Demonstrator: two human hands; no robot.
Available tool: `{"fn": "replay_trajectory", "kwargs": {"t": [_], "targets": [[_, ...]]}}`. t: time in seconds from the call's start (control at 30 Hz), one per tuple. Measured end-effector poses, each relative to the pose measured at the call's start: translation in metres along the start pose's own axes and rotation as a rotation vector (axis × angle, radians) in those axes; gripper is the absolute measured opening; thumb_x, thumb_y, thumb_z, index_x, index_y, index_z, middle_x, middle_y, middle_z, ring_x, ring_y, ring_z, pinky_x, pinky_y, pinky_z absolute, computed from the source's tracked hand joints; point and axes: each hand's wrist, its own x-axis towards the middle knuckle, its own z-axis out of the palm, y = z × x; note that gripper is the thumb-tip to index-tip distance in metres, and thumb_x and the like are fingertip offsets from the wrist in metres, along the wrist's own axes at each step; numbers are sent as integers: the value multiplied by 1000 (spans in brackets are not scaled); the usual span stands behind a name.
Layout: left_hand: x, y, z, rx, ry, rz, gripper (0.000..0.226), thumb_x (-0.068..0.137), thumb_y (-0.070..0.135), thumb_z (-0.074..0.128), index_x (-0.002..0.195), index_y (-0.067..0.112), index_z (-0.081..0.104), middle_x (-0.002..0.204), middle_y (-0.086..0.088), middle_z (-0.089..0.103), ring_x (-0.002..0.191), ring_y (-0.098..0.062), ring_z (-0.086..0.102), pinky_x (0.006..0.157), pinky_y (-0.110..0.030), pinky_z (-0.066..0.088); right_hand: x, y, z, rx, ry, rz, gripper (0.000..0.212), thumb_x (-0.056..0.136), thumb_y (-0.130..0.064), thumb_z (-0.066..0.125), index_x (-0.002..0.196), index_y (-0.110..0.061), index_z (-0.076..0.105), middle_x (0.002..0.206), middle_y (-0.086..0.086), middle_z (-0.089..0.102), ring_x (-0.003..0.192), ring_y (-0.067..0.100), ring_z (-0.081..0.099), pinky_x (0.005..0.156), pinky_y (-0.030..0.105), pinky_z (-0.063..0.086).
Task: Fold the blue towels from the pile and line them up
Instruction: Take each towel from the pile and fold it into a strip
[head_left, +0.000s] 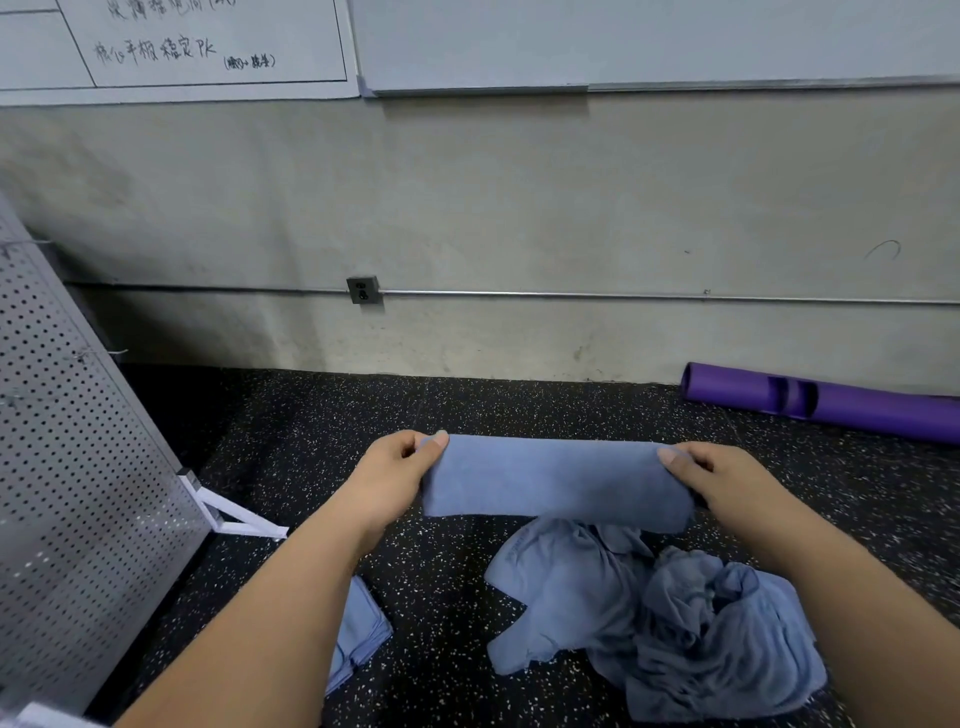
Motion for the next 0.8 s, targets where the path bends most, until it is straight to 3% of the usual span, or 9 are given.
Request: {"fn": "replay_trajectory", "kwargs": {"t": [0.1,0.2,0.27,0.37,0.43,0.5,0.57,0.63,0.8], "targets": [[3,-1,5,-96,56,-43,70,94,73,60,97,4,66,92,-8,74,82,-21,62,85,-42,53,-2,-7,4,191,-10,81,29,108,-36,58,105,-19,81,102,3,81,96,19,74,87,42,57],[4,-2,6,-108,102,-77,88,83,84,58,106,-1,68,102,-16,77,86,-24,67,98,-48,55,-3,-11,6,189,17,68,23,107,-33,60,111,-24,81,106,-6,81,100,13,75,81,31,56],[5,-2,5,-112,120,-112,95,78,86,60,109,-3,69,102,-15,78,91,-28,73,97,-49,56,-3,-13,8,178,21,76,25,106,-37,61,108,-24,82,104,-6,81,98,12,76,80,31,57],[5,0,9,-188,131,-198,79,91,72,65,113,-4,71,104,-18,79,99,-39,77,87,-57,64,-1,-9,10,179,9,135,36,103,-46,63,102,-16,83,100,4,82,99,26,77,93,47,59],[3,4,12,-290,106,-273,67,94,63,69,114,-1,71,107,-19,78,95,-38,78,72,-52,66,2,-5,11,171,13,162,51,101,-53,64,104,-4,77,104,18,78,98,37,75,91,48,58],[0,6,14,-301,22,-306,61,91,59,75,115,3,70,110,-17,78,95,-32,78,69,-45,65,5,-1,12,172,10,195,58,99,-56,65,105,2,73,110,25,74,102,45,73,89,48,58],[-5,7,15,-252,-85,-289,54,91,48,79,117,1,70,111,-17,79,94,-28,78,73,-42,65,4,0,11,157,-2,218,54,100,-54,64,102,-1,75,106,23,76,107,47,70,94,57,59],[-5,3,14,-212,-108,-259,48,94,37,79,116,-4,72,109,-21,79,96,-32,77,87,-49,64,3,0,9,117,-17,233,53,102,-52,62,102,0,75,102,20,78,104,45,72,95,57,58],[-2,1,9,-116,-35,-203,49,92,51,79,104,3,78,99,-12,82,104,-36,76,102,-56,58,3,4,9,43,-17,240,61,102,-58,59,97,2,71,101,24,75,81,28,70,79,41,53]]}}
